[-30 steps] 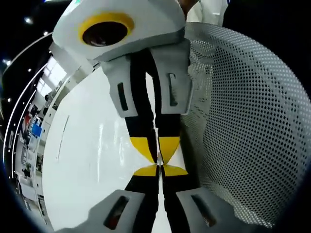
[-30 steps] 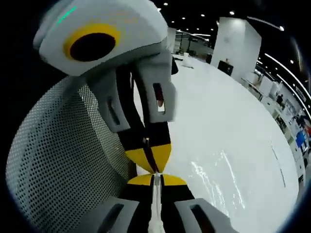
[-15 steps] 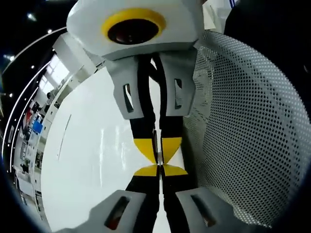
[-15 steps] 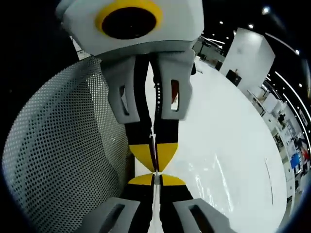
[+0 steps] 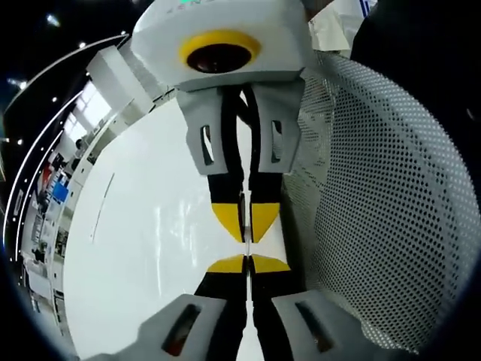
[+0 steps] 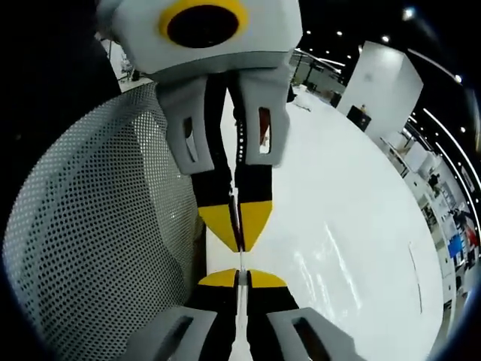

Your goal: Open the resealable bag by pulling the two sides of the seal apart until the entire bag opening is separated and visibly accessible.

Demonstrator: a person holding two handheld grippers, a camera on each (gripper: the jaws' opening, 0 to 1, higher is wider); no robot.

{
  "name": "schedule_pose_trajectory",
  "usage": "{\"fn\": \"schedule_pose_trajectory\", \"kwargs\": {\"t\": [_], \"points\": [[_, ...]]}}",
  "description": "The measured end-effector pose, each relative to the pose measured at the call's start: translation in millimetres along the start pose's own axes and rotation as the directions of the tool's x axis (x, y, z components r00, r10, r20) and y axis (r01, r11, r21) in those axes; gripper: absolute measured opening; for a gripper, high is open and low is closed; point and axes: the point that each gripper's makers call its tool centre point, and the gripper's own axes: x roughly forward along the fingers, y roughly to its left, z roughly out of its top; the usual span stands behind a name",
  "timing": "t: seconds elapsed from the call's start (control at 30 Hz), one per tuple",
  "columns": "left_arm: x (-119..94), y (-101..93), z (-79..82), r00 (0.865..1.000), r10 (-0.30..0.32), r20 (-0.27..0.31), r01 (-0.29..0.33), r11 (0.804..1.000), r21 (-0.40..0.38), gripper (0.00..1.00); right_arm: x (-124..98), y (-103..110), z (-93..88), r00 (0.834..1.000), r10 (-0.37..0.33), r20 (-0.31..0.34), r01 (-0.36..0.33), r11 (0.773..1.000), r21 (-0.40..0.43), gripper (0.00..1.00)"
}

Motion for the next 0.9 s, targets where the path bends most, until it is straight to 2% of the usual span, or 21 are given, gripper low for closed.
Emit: {"fn": "schedule_pose_trajectory", "kwargs": {"t": [0.43, 0.73, 0.9], "points": [[-8.1, 3.1, -12.4, 1.0, 0.008, -0.015, -0.009, 0.998, -0.057, 0.0, -4.4, -1.9, -19.5, 0.999, -0.008, -0.036, 0.009, 1.0, 0.023, 0.0], [-8.2, 2.2, -17.6, 1.0, 0.009, -0.024, -0.01, 0.999, -0.044, 0.0, -3.7, -1.3, -15.3, 0.999, -0.014, -0.048, 0.015, 1.0, 0.018, 0.0], [-9.9, 10.2, -15.9, 0.999, 0.048, -0.002, -0.048, 0.995, -0.083, 0.0, -5.2, -3.7, -12.7, 0.999, -0.023, -0.042, 0.023, 1.0, 0.017, 0.0]]}}
